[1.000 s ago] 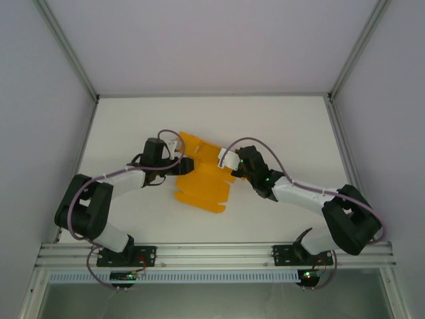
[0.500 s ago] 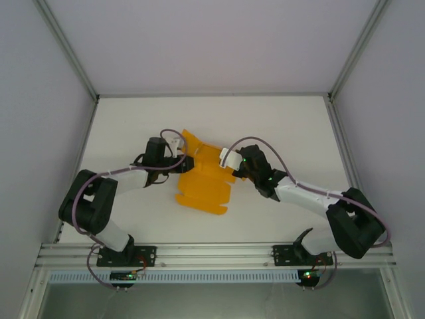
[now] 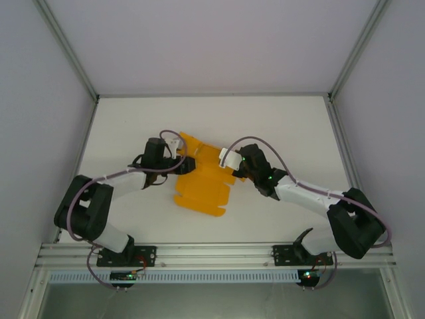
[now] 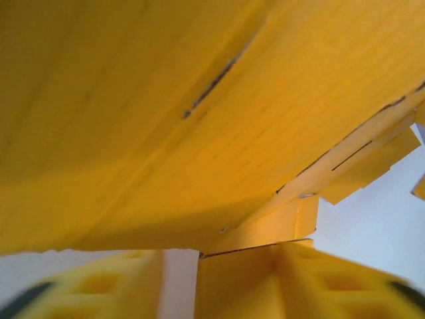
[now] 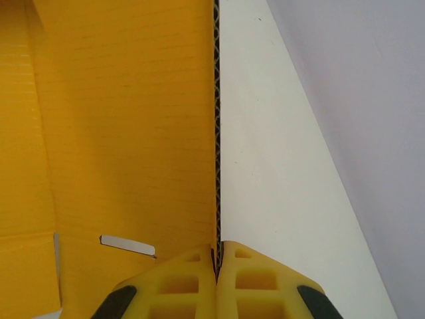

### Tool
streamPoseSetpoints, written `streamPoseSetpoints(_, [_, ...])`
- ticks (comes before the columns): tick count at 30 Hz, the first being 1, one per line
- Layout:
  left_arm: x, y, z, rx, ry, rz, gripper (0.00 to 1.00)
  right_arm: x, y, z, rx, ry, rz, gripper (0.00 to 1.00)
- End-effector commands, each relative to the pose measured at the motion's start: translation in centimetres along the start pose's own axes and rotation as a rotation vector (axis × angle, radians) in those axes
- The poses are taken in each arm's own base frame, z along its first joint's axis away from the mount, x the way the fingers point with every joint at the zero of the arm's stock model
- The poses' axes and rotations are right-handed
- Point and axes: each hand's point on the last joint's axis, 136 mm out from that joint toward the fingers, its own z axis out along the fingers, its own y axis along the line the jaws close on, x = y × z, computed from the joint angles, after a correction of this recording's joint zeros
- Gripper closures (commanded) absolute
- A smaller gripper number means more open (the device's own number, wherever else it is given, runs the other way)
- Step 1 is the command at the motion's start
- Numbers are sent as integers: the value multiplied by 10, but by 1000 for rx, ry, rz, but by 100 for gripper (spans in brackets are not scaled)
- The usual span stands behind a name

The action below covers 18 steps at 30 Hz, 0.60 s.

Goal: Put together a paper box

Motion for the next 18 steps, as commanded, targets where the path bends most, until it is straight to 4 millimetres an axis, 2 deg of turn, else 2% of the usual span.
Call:
streamPoseSetpoints(1, [-10, -5, -17, -52, -33, 61, 9, -10, -23, -2, 60, 22, -86, 100])
streamPoseSetpoints(2, [-13, -3, -23, -85, -43, 74, 0, -9, -29, 0, 85, 51, -137, 100])
streamPoseSetpoints(6, [-27, 1, -49, -199, -103, 105, 0, -9, -43, 8, 156, 125, -282, 100])
streamPoseSetpoints(9, [-43, 8, -72, -315, -152, 96, 0, -20, -55, 14, 217, 122, -348, 100])
streamPoseSetpoints(15, [-67, 36, -103, -524, -226, 8, 0, -39, -54, 32, 273, 79, -436, 100])
streamPoseSetpoints(18, [-76, 52, -112, -575, -246, -49, 0, -38, -52, 42, 339, 94, -525, 100])
